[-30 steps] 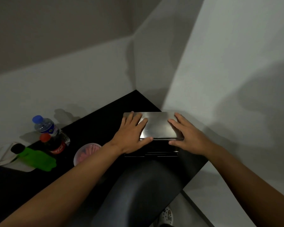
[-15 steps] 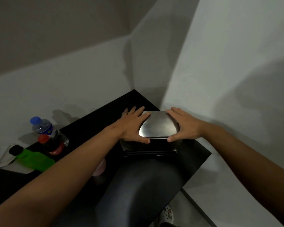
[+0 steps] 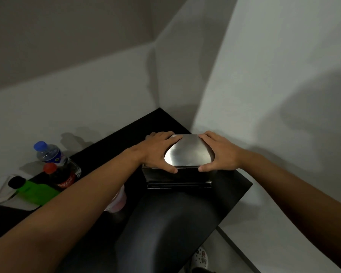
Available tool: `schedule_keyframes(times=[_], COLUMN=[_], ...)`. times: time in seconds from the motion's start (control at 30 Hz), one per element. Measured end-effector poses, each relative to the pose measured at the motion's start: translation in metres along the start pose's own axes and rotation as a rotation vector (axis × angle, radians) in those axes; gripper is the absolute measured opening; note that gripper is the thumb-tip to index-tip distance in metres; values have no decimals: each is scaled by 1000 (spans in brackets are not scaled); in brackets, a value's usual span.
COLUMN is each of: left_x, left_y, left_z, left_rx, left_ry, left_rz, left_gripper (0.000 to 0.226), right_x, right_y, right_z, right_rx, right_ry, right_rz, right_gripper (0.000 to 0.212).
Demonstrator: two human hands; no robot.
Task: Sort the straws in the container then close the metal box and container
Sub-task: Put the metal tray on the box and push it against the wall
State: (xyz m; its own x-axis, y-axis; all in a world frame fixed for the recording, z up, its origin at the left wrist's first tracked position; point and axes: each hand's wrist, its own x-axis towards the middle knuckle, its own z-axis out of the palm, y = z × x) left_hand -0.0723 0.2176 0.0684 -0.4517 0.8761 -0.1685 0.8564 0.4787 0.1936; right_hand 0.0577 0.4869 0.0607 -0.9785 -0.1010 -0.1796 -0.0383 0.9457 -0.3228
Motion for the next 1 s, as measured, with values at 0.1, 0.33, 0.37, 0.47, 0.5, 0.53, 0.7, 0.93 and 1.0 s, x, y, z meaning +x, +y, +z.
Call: schedule_keyframes(times=[0.1, 0.33, 0.37, 0.47, 0.5, 0.53, 0.7, 0.93, 1.0], left_x=[-5, -27, -28, -30, -31, -32, -44, -63, -67], left_y=[-3, -3, -1, 2, 3, 3, 7, 19, 25], left_z=[7, 23, 22, 22, 23, 24, 36, 60, 69], left_rx=[-12, -81, -88, -102, -108, -120, -259, -679, -785], left_ry=[29, 175, 182, 197, 203, 211, 258, 461, 498], left_rz=[-40, -146, -149, -160, -163, -171, -228, -368, -407], left_gripper=[128, 122, 121, 119, 119, 119, 115, 86, 87], right_x=[-2, -12, -12, -13, -14, -16, -26, -43, -51], right_y=[-2, -15, -17, -22, -23, -24, -31, -34, -36], right_z=[-1, 22, 22, 17, 18, 19, 31, 48, 58], right_rx=[7, 176, 189, 223, 238, 253, 335, 603, 667], right_ry=[-52, 37, 40, 18, 17, 24, 115, 272, 286], right_rz=[50, 111, 113, 115, 116, 119, 144, 206, 202], right_gripper=[136, 131, 131, 131, 130, 128, 117, 110, 108])
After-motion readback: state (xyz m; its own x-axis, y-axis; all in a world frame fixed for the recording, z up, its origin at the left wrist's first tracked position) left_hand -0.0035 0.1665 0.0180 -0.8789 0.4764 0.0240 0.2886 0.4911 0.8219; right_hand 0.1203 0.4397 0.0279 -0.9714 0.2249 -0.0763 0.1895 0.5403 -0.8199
